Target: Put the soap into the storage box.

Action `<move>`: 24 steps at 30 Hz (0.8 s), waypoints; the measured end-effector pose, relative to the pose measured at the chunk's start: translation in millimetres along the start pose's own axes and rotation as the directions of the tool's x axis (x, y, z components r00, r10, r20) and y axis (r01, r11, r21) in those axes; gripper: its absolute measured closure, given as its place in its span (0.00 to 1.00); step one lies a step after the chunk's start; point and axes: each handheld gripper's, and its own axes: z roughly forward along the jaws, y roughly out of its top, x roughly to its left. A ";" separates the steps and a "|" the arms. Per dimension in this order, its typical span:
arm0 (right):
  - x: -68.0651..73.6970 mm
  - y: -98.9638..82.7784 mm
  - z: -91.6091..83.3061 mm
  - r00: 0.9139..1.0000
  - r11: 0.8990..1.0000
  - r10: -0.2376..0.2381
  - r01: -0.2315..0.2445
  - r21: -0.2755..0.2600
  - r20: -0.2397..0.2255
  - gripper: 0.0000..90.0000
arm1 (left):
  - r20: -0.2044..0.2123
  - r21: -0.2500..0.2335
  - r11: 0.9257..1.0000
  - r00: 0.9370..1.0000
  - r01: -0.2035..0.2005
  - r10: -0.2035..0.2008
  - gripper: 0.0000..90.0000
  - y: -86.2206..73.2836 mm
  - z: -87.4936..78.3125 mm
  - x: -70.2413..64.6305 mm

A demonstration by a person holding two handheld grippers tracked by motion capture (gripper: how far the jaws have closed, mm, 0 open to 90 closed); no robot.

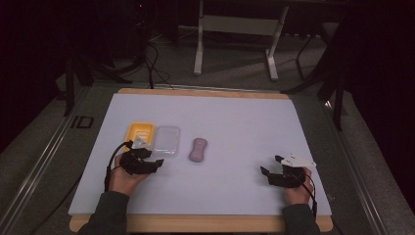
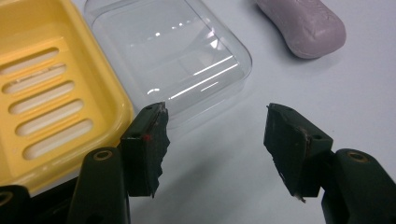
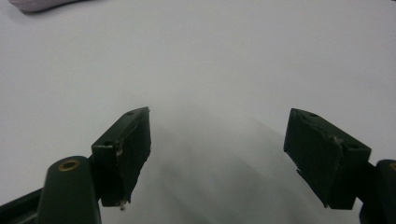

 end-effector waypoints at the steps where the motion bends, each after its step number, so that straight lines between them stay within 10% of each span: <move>1: -0.1 0.0 -0.1 1.000 1.000 -0.001 0.001 -0.001 0.000 0.25 | 0.002 0.003 1.000 1.000 -0.005 0.005 0.44 1.4 0.6 -0.5; 24: 0.0 -0.2 -0.3 1.000 1.000 0.007 -0.007 -0.006 0.005 0.25 | 0.025 0.018 1.000 1.000 -0.018 0.017 0.41 34.5 9.5 -9.6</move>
